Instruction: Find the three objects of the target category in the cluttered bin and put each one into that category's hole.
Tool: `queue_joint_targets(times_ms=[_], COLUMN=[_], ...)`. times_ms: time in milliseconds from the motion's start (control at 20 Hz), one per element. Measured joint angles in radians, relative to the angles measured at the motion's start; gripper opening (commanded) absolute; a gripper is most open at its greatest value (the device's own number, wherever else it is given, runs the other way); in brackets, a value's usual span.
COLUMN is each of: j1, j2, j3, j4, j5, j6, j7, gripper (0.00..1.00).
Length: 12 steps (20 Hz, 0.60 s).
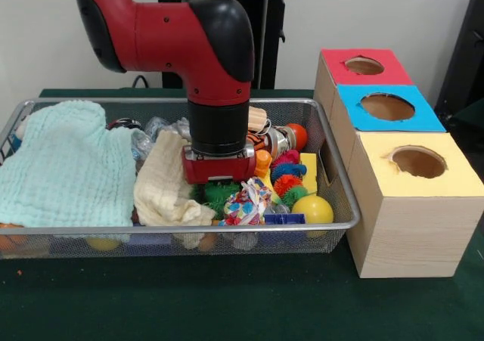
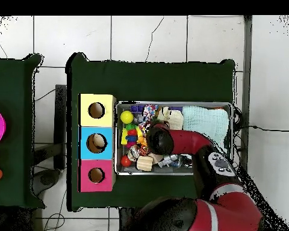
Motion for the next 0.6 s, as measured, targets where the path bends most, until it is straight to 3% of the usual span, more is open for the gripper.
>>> queue_joint_targets(times_ms=[200, 600], j1=[0.050, 0.070], j2=[-0.001, -0.006], j3=[-0.049, -0.071], j4=[0.000, 0.000], j5=[0.002, 0.011], j6=[-0.039, -0.041], j7=[0.000, 0.000], gripper=[1.00, 1.00])
